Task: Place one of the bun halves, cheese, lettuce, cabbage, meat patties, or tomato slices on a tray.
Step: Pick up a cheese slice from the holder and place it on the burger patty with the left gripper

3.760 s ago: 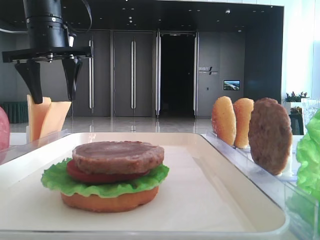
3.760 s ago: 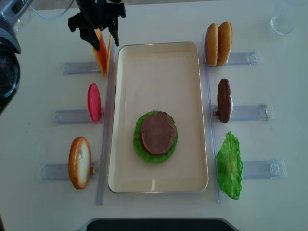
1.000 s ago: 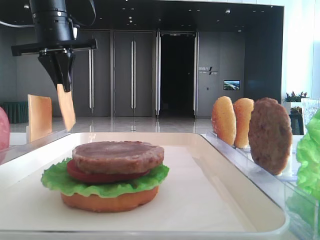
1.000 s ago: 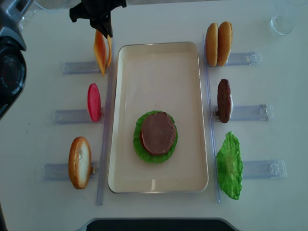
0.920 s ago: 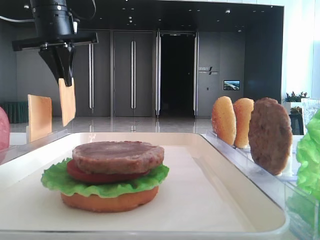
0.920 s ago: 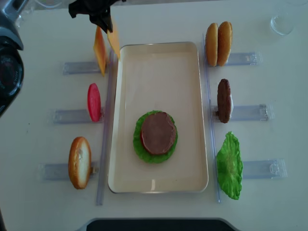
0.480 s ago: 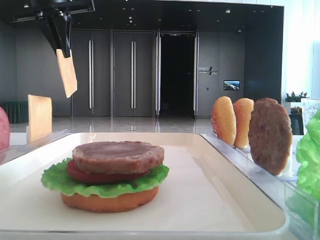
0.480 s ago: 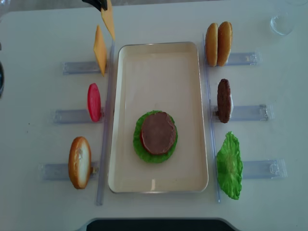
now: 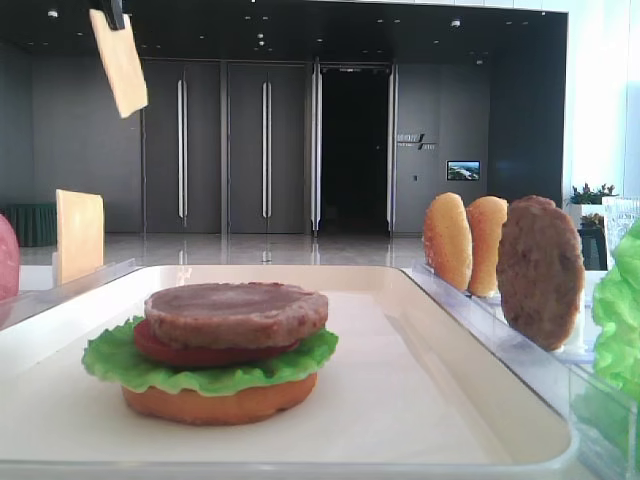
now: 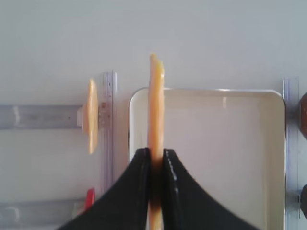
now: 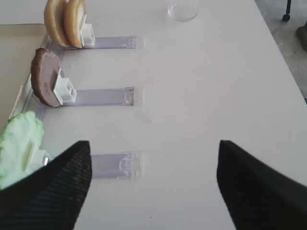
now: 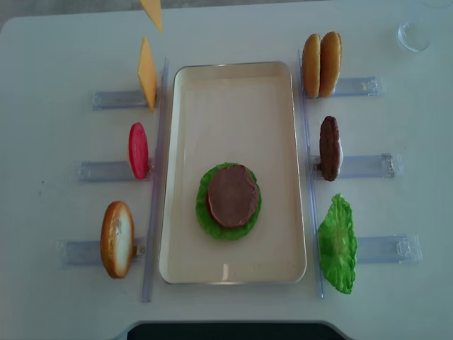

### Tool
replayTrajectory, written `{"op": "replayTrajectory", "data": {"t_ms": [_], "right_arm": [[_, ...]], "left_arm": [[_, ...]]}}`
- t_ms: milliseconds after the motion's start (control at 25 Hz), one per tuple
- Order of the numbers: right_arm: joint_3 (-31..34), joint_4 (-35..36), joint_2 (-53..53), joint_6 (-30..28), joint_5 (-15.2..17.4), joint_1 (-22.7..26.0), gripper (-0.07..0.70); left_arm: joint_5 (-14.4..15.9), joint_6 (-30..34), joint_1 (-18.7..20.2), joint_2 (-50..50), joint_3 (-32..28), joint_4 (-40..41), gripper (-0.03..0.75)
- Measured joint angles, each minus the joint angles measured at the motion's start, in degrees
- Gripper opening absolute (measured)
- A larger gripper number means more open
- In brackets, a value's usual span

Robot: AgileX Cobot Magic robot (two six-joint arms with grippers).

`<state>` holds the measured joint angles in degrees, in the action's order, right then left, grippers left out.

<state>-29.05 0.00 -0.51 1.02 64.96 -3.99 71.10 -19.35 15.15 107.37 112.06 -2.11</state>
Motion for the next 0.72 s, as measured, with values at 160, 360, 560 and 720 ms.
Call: {"op": "replayTrajectory", "data": {"t_ms": [160,360,560,720], "right_arm": [[0.0,0.0,0.0,0.0,0.0,0.0,0.517],[0.0,0.0,0.0,0.0,0.0,0.0,0.517],[0.0,0.0,0.0,0.0,0.0,0.0,0.517],[0.0,0.0,0.0,0.0,0.0,0.0,0.517]], "left_arm": [[0.06,0.04,0.05,-7.32,-8.57,0.07,0.034],[0.11,0.06,0.05,-17.97,-20.21,0.22,0.034],[0.11,-0.58,0.05,-29.31,-31.74,1.01,0.034],[0.27,-1.76,0.05,-36.93,-39.13,2.11,0.034]]}}
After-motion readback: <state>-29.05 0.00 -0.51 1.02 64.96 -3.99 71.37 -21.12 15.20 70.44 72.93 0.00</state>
